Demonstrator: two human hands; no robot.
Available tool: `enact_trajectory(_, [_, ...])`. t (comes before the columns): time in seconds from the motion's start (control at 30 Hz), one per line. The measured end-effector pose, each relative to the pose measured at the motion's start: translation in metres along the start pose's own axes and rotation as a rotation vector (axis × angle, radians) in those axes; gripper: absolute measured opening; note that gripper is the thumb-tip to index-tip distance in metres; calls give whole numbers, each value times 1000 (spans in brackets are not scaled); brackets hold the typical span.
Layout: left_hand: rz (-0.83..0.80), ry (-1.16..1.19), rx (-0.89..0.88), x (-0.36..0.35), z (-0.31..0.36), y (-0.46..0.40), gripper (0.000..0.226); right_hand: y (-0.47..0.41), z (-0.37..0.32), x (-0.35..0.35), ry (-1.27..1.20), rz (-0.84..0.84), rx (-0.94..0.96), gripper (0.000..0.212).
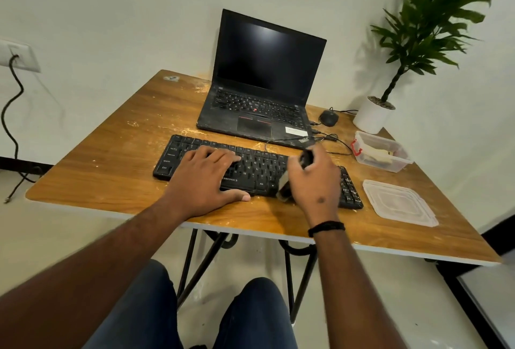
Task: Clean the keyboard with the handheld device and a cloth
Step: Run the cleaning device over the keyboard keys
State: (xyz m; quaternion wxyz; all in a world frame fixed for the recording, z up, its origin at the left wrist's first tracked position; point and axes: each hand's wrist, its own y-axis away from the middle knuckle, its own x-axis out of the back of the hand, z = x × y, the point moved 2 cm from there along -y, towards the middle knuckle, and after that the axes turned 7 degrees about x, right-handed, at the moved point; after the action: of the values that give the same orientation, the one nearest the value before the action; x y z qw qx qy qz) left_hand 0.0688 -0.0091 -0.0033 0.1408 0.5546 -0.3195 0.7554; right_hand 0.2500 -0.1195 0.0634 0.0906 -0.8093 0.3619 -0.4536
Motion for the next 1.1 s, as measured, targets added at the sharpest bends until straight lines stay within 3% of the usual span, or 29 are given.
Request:
enact_trajectory(0.13, [16, 8, 0, 0, 0, 1, 96, 14, -32, -33, -75, -48, 126, 20])
enact_trajectory(0.2, [0, 6, 1, 0, 0, 1, 97, 16, -36, -35, -236, -31, 111, 19])
enact_trajectory(0.33, [7, 23, -5, 0, -1, 1, 96, 16, -6, -21, -588, 168, -87, 18])
enact_trajectory(0.4, [10, 11, -5, 1, -1, 1, 96, 13, 18, -11, -684, 270, -220, 28])
enact_trajectory(0.5, [-1, 7, 1, 1, 0, 1, 99, 8, 43, 7, -621, 325, -227, 46])
enact_trajectory(0.63, [-1, 30, 8, 2, 1, 2, 101, 23, 58, 3, -543, 239, -135, 52])
enact_trajectory(0.77, [16, 98, 48, 3, 7, -1, 100, 31, 67, -4, -676, 306, -214, 48])
enact_trajectory(0.9, [85, 202, 70, 1, 49, -6, 91, 30, 74, 8, -961, 547, -424, 32])
enact_trajectory(0.97, [83, 205, 5, -6, 82, -12, 87, 31, 78, 8, -1064, 612, -491, 43])
enact_trajectory(1.1, [40, 148, -67, -24, 119, -23, 87, 30, 86, 9, -1286, 621, -550, 85])
